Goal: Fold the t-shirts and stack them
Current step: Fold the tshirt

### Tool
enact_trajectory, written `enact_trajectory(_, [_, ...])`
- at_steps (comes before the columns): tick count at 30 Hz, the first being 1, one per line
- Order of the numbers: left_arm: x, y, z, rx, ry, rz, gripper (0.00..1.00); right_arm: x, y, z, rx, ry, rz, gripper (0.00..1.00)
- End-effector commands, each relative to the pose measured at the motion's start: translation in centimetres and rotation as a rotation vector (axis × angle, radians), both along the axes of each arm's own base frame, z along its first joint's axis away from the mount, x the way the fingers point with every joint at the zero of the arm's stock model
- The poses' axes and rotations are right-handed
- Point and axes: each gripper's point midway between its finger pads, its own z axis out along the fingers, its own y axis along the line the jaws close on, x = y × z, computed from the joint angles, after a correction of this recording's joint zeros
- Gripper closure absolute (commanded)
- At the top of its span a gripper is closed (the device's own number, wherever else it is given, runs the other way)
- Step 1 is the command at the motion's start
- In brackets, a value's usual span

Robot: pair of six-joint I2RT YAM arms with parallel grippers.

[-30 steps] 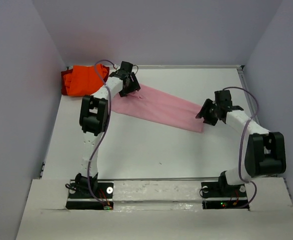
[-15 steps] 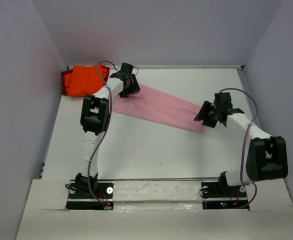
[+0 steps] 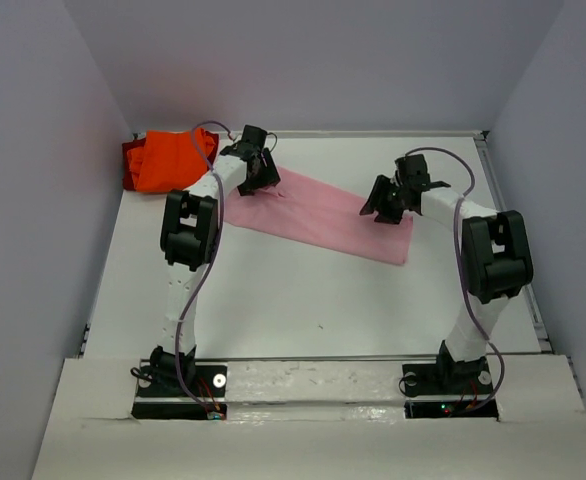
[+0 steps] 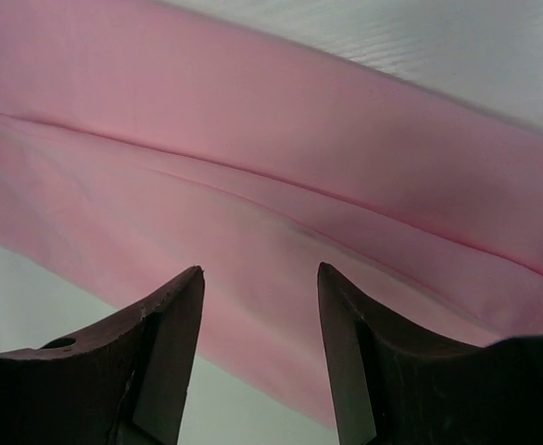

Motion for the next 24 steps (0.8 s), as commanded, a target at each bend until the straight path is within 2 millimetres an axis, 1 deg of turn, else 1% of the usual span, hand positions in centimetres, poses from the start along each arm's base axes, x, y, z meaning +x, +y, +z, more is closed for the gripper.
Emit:
enact_trajectory(1, [0.3,0.2,2.9,0.008,-0.029,-0.003,0.21,1.1,0.3,-0.9,0.004,-0.002,-0.003,0.43])
enact_trajectory(5, [0.4,0.3,2.7,0.016,-0.028,-0.005,0.21,0.2,-0.3,-3.0,-0.031,0.035,-0.013,0.43])
enact_trajectory(6, [0.4,0.3,2.8,0.017,-0.029,-0.010,0.21,-0.5,-0.7,-4.0,-0.048,0.057,-0.022,0.43])
enact_trajectory(8, [0.5,0.3,2.5,0.022,-0.027,-0.008,0.21,-1.1,-0.9,-4.5,-0.048,0.066,-0.029,0.43])
enact_trajectory(9, [0.7,0.2,2.3,0.021,-0.025,-0.010,0.21,-2.0,-1.0,-5.2,-0.048,0.089,-0.032,0.43])
enact_trajectory(10, [0.7,0.2,2.2,0.020,-0.023,-0.011,0.21,-2.5,-0.6,-5.3,-0.048,0.087,-0.027,0.43])
enact_trajectory(11, [0.8,0.1,2.2,0.019,-0.023,-0.012,0.21,-3.0,-1.0,-5.6,-0.060,0.090,-0.037,0.43])
enact_trajectory(12, [1.0,0.1,2.2,0.018,-0.026,-0.012,0.21,-4.3,-1.3,-6.1,-0.066,0.107,-0.045,0.43])
enact_trajectory(13, [1.1,0.0,1.8,0.019,-0.021,-0.012,0.21,-4.7,-1.4,-6.2,-0.067,0.106,-0.050,0.43])
enact_trajectory(15, [1.6,-0.2,2.0,0.011,-0.030,-0.013,0.21,-6.0,-1.3,-6.4,-0.064,0.112,-0.048,0.43])
enact_trajectory(16, [1.7,-0.3,1.4,0.010,-0.022,-0.015,0.21,-7.1,-1.1,-6.4,-0.058,0.115,-0.044,0.43])
enact_trajectory(17, [2.0,-0.6,1.8,0.001,-0.029,-0.019,0.21,-7.8,-0.6,-6.4,-0.059,0.116,-0.030,0.43])
enact_trajectory(19, [2.2,-0.8,1.0,-0.002,-0.017,-0.024,0.21,-8.9,-0.1,-6.0,-0.063,0.106,-0.012,0.43])
enact_trajectory(20, [2.2,-1.0,0.9,-0.010,-0.014,-0.028,0.21,-10.2,-0.1,-6.6,-0.069,0.125,-0.008,0.43])
enact_trajectory(21, [2.4,-1.5,1.0,-0.029,-0.020,-0.039,0.21,-10.9,0.4,-6.6,-0.067,0.129,0.005,0.43])
enact_trajectory(22, [2.4,-1.6,0.6,-0.037,-0.015,-0.042,0.21,-11.8,0.7,-6.5,-0.061,0.127,0.015,0.43])
enact_trajectory(23, [2.4,-1.8,0.5,-0.042,-0.016,-0.043,0.21,-12.3,1.0,-6.4,-0.060,0.125,0.027,0.43])
enact_trajectory(24, [2.4,-2.4,0.5,-0.067,-0.015,-0.062,0.21,-13.1,1.6,-6.3,-0.061,0.128,0.046,0.43])
